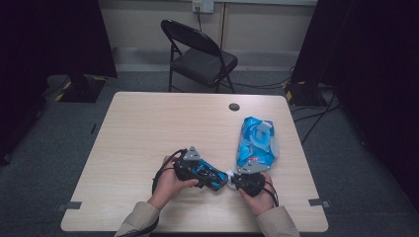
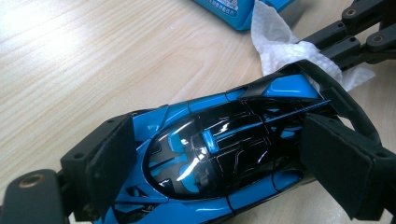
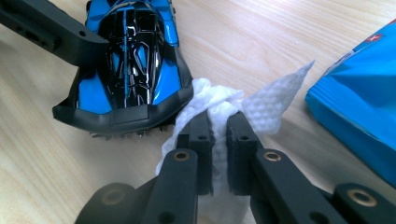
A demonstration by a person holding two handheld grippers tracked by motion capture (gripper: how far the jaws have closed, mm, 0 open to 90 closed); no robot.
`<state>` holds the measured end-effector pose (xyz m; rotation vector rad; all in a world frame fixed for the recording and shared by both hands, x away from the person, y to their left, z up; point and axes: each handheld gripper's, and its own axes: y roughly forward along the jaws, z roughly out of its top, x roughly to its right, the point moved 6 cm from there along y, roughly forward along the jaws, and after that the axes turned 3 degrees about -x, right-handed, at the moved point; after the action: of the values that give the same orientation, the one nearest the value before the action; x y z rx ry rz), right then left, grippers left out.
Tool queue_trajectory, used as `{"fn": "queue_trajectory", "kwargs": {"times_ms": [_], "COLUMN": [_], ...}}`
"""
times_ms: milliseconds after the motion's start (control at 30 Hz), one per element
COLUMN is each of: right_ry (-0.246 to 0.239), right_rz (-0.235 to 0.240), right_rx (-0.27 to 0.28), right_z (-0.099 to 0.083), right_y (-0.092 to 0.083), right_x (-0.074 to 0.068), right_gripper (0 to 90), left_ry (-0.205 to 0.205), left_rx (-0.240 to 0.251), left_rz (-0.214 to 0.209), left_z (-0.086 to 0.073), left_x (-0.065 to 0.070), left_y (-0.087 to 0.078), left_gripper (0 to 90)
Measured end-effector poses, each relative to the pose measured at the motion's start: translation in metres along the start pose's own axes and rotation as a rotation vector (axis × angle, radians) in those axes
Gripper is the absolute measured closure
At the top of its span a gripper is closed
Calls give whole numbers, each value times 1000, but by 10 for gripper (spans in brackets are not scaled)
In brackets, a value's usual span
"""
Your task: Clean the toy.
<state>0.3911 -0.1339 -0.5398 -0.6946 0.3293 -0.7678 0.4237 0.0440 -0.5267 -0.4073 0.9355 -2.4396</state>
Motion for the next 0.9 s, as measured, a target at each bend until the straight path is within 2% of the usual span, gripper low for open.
{"fn": "queue_trajectory", "kwargs": {"times_ms": [167, 300, 767, 900], "right_ry": [10, -13, -17, -32], "right_rz": [9, 30, 87, 135], "right_rx": [-9, -19, -33, -40], "right_z": [-2, -6, -13, -15], "right_y": [-2, -6, -15, -17], "right_x": [-3, -10, -28, -39], "right_gripper": [837, 837, 837, 836], "left_ry": [6, 7, 7, 12], "left_rx": [-7, -5, -11, -14], "left_rz": [-1, 1, 0, 0], "left_z": [0, 0, 0, 0], "left_x": [0, 0, 0, 0], "left_y": [0, 0, 0, 0], "left_gripper": [108, 108, 108, 108]}}
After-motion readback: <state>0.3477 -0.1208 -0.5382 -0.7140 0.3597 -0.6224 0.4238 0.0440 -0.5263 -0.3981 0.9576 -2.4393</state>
